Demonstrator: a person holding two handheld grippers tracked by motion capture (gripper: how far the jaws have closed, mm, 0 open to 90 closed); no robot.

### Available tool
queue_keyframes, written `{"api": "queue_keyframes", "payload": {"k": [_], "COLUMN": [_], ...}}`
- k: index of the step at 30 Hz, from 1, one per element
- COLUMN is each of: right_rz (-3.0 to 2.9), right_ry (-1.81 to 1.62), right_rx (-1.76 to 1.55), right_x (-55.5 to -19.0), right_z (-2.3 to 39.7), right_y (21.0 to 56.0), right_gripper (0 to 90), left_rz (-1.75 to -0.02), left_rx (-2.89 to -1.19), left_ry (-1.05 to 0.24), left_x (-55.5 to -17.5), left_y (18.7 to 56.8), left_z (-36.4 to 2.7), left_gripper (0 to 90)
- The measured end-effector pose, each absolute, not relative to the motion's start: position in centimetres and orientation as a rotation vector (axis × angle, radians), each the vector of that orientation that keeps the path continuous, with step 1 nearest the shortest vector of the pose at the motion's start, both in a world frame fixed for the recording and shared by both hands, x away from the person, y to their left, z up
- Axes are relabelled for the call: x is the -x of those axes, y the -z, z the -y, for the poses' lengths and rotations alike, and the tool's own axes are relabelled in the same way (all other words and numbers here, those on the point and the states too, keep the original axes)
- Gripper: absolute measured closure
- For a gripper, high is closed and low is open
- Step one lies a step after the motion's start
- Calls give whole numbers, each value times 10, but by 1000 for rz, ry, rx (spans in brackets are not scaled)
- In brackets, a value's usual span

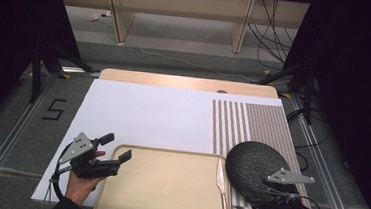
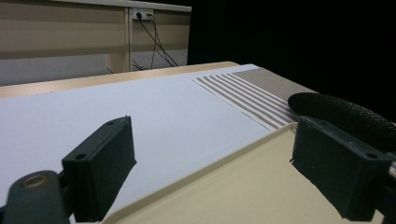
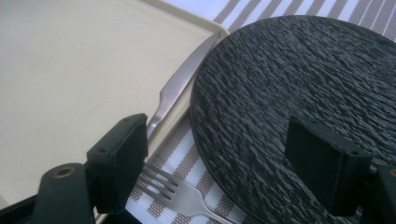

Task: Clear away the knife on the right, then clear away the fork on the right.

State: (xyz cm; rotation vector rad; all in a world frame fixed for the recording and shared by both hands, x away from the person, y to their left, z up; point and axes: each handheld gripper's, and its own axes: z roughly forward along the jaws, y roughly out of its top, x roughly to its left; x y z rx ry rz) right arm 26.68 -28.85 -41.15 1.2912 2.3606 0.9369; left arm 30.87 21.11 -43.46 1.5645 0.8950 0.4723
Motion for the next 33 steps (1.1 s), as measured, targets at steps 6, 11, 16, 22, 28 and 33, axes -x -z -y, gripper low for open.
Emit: {"api": "queue_keyframes", "payload": {"k": [6,11,16,22,28,33], "right_rz": [-2361,-2368,-2371,-2348,-2337,-2357], "right_ry": [-912,-882,-860,-826,-773,-724], "right_rx": [-1302,-1290,-1332,-1376,-1483,-1503], "right_x": [-266,-265,-264,-263,-258,-256], "right_z": [296,303,308,311,318,322], "right_y": [413,414,413,417,418,419], "right_gripper": [205,199,191,187,187,184], "left_rz": [-899,-898,-899,-891,-870,-872], "left_rx": [-1573,-1568,-1565,-1569,-1581,-1569], "left_ry": [-471,-465,-464,-464,-460,-461], "left_x": [-310,-309,-309,-310,-311,-310], "left_y": [435,436,435,435,435,436], "left_z": [-210,-211,-212,-210,-207,-211], "left_gripper": [127,126,125,124,123,121]}}
